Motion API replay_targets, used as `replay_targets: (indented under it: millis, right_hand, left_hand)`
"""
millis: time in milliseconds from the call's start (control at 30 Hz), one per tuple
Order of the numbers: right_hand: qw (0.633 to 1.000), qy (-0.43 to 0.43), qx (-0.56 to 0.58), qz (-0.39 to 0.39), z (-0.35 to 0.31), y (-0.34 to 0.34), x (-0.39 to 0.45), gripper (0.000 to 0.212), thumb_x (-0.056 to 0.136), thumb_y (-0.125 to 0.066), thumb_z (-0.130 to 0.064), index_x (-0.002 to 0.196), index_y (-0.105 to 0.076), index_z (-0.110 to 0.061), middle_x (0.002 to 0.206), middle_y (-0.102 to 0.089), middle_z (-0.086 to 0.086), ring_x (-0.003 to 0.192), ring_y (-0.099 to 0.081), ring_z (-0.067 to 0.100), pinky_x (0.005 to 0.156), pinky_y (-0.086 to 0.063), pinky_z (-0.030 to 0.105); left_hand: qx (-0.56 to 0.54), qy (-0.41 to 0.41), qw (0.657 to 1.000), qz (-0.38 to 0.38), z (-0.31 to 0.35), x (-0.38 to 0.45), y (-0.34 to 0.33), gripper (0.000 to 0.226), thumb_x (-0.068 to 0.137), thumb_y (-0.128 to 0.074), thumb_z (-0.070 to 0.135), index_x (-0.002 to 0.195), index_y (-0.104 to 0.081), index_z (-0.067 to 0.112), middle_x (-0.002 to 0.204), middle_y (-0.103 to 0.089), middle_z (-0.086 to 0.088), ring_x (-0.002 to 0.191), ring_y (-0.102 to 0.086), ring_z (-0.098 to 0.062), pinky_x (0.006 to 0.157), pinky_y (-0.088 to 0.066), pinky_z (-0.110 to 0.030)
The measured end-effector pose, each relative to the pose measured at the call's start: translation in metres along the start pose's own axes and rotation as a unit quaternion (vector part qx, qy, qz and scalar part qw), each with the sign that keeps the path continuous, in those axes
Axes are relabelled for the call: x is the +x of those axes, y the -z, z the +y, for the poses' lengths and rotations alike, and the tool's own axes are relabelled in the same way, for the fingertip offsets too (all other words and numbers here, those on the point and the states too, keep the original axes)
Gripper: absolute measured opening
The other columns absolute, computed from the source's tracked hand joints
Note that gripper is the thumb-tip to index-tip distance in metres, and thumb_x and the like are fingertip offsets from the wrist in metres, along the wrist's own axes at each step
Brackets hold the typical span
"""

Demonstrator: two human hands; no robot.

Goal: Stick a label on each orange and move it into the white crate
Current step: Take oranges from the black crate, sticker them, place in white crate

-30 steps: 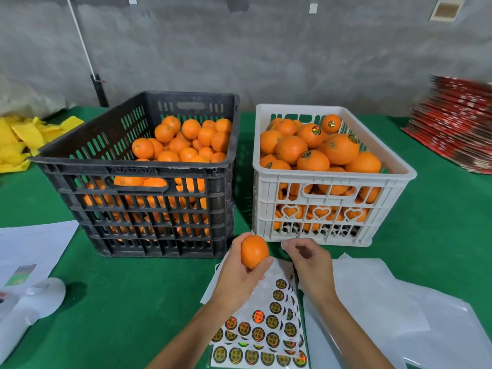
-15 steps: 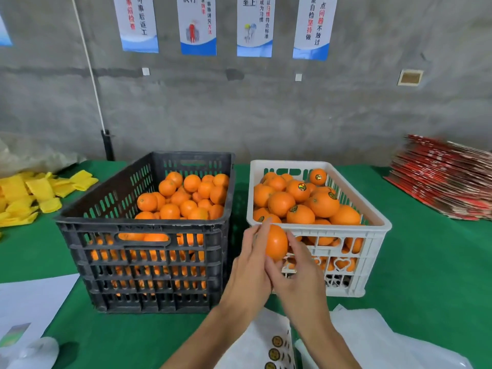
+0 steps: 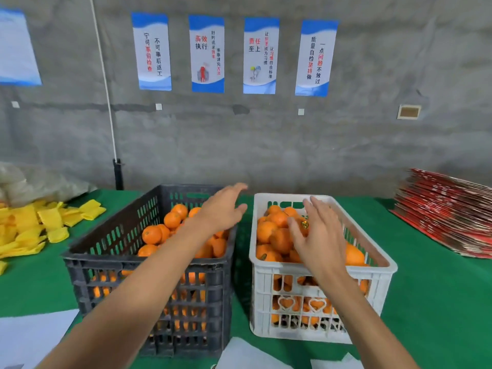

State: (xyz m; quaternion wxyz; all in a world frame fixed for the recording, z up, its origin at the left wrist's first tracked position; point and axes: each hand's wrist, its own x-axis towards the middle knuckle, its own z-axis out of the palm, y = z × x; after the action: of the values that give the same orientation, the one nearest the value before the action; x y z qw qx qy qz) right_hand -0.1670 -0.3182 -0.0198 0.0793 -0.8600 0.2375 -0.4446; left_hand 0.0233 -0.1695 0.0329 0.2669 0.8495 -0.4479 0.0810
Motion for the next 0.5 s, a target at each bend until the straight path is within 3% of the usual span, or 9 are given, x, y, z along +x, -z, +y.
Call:
replay_targets:
  millis: [67, 133, 167, 267, 367, 500]
  right_hand:
    - [0.998, 0.032, 0.052, -0.026, -0.02, -0.014, -0.017, 0.049, 0.099, -0.064, -0.033, 0.14, -0.061, -0.007, 0.148, -0.057, 0.01, 0.141, -0.047, 0.026, 0.12, -0.032, 0.038]
    - [0.992, 0.044, 0.109, -0.056, -0.043, -0.027, -0.03, 0.043, 0.098, -0.067, -0.03, 0.135, -0.066, -0.008, 0.143, -0.062, 0.008, 0.137, -0.052, 0.024, 0.117, -0.035, 0.034]
    - [0.987, 0.049, 0.136, -0.069, -0.053, -0.034, -0.036, 0.042, 0.097, -0.068, -0.029, 0.134, -0.067, -0.009, 0.141, -0.063, 0.007, 0.135, -0.054, 0.023, 0.116, -0.036, 0.033]
    - [0.976, 0.07, 0.177, -0.101, -0.076, -0.051, -0.047, 0.039, 0.099, -0.065, -0.028, 0.135, -0.067, -0.014, 0.143, -0.062, 0.001, 0.136, -0.053, 0.018, 0.117, -0.039, 0.036]
    - [0.97, 0.073, 0.213, -0.096, -0.084, -0.062, -0.053, 0.033, 0.101, -0.06, -0.02, 0.133, -0.069, -0.017, 0.14, -0.063, -0.003, 0.132, -0.055, 0.014, 0.115, -0.041, 0.034]
    - [0.963, 0.059, 0.249, -0.082, -0.084, -0.069, -0.058, 0.03, 0.102, -0.06, -0.022, 0.129, -0.071, -0.019, 0.135, -0.065, -0.007, 0.128, -0.054, 0.006, 0.112, -0.042, 0.03]
  left_hand:
    - [0.115, 0.134, 0.977, -0.116, -0.046, -0.019, 0.008, 0.051, 0.102, -0.062, 0.033, 0.151, -0.05, 0.02, 0.15, -0.056, -0.011, 0.137, -0.053, -0.031, 0.11, -0.045, -0.039]
    - [0.243, 0.229, 0.903, -0.271, -0.075, -0.043, 0.015, 0.052, 0.101, -0.063, 0.041, 0.146, -0.056, 0.017, 0.147, -0.058, -0.01, 0.134, -0.056, -0.032, 0.11, -0.047, -0.04]
    - [0.288, 0.256, 0.868, -0.314, -0.083, -0.054, 0.023, 0.05, 0.102, -0.062, 0.041, 0.146, -0.057, 0.016, 0.149, -0.056, -0.01, 0.134, -0.056, -0.03, 0.111, -0.046, -0.038]
    - [0.279, 0.333, 0.839, -0.328, -0.11, -0.07, 0.047, 0.044, 0.108, -0.057, 0.031, 0.145, -0.057, 0.007, 0.144, -0.058, -0.014, 0.121, -0.061, -0.017, 0.094, -0.051, -0.013]
    - [0.339, 0.36, 0.799, -0.343, -0.136, -0.078, 0.064, 0.044, 0.101, -0.067, 0.034, 0.139, -0.066, 0.011, 0.147, -0.061, -0.006, 0.135, -0.058, -0.021, 0.105, -0.048, -0.032]
    - [0.359, 0.332, 0.805, -0.337, -0.151, -0.072, 0.057, 0.045, 0.101, -0.069, 0.031, 0.141, -0.063, 0.011, 0.152, -0.054, -0.006, 0.139, -0.054, -0.028, 0.096, -0.047, -0.037]
